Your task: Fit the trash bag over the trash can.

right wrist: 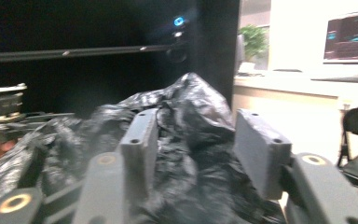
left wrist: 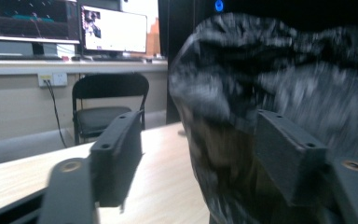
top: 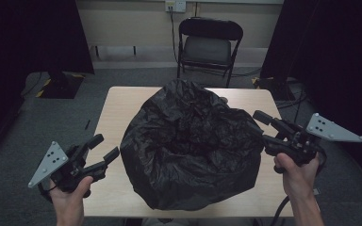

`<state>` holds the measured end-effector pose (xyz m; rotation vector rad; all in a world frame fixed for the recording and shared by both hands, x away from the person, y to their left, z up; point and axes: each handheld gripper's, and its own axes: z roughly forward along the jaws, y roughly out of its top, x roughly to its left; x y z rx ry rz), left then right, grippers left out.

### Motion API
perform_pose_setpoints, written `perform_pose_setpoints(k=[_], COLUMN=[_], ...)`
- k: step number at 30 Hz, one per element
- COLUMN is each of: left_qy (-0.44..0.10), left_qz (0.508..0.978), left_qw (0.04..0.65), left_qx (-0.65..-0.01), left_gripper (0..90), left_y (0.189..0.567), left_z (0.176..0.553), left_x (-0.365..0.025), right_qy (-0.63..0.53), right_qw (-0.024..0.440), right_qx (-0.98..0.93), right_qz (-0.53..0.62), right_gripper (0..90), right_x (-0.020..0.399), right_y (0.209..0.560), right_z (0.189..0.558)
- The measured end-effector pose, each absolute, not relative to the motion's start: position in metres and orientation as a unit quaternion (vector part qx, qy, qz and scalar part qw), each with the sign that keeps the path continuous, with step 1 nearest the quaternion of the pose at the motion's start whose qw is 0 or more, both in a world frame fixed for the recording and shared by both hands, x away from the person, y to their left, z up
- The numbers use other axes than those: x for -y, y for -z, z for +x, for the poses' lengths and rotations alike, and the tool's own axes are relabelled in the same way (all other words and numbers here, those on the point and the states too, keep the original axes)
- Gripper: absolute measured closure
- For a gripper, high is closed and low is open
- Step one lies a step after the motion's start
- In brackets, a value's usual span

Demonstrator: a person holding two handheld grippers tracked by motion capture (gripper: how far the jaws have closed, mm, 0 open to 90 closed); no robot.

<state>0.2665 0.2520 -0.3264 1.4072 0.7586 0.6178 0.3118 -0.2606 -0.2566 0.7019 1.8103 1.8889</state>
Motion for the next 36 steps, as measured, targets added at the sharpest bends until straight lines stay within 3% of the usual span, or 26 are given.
perform_pose_setpoints(k=[2, 4, 10, 13, 14, 16, 18, 21, 29, 36], left_qy=[-0.269, -0.263, -0.219, -0.195, -0.198, -0.198, -0.192, -0.185, -0.171, -0.160], left_qz=[0.613, 0.616, 0.650, 0.666, 0.673, 0.682, 0.689, 0.693, 0.710, 0.727], left_qw=[0.666, 0.668, 0.669, 0.668, 0.663, 0.658, 0.654, 0.648, 0.635, 0.619], left_qx=[-0.330, -0.323, -0.286, -0.268, -0.260, -0.251, -0.245, -0.257, -0.253, -0.251], left_gripper=[28.6, 22.9, 15.2, 16.8, 21.3, 31.4, 51.9, 70.1, 85.4, 87.6], left_y=[0.322, 0.319, 0.324, 0.324, 0.323, 0.322, 0.322, 0.326, 0.342, 0.362], left_z=[0.265, 0.265, 0.274, 0.279, 0.280, 0.282, 0.285, 0.290, 0.294, 0.297], left_x=[-0.254, -0.252, -0.223, -0.211, -0.208, -0.205, -0.204, -0.202, -0.199, -0.199], right_qy=[-0.681, -0.673, -0.648, -0.648, -0.648, -0.650, -0.650, -0.639, -0.601, -0.590], right_qw=[0.218, 0.223, 0.215, 0.200, 0.195, 0.187, 0.180, 0.199, 0.227, 0.208], right_qx=[-0.647, -0.652, -0.664, -0.665, -0.668, -0.674, -0.678, -0.681, -0.675, -0.684], right_qz=[0.263, 0.270, 0.305, 0.311, 0.309, 0.298, 0.291, 0.298, 0.363, 0.376], right_gripper=[57.6, 57.2, 40.8, 41.3, 45.0, 62.2, 75.6, 89.4, 90.0, 90.0], right_x=[0.267, 0.270, 0.269, 0.266, 0.264, 0.261, 0.257, 0.252, 0.261, 0.264], right_y=[0.258, 0.260, 0.274, 0.278, 0.279, 0.280, 0.281, 0.282, 0.298, 0.336], right_z=[0.313, 0.316, 0.333, 0.345, 0.348, 0.354, 0.358, 0.362, 0.383, 0.390])
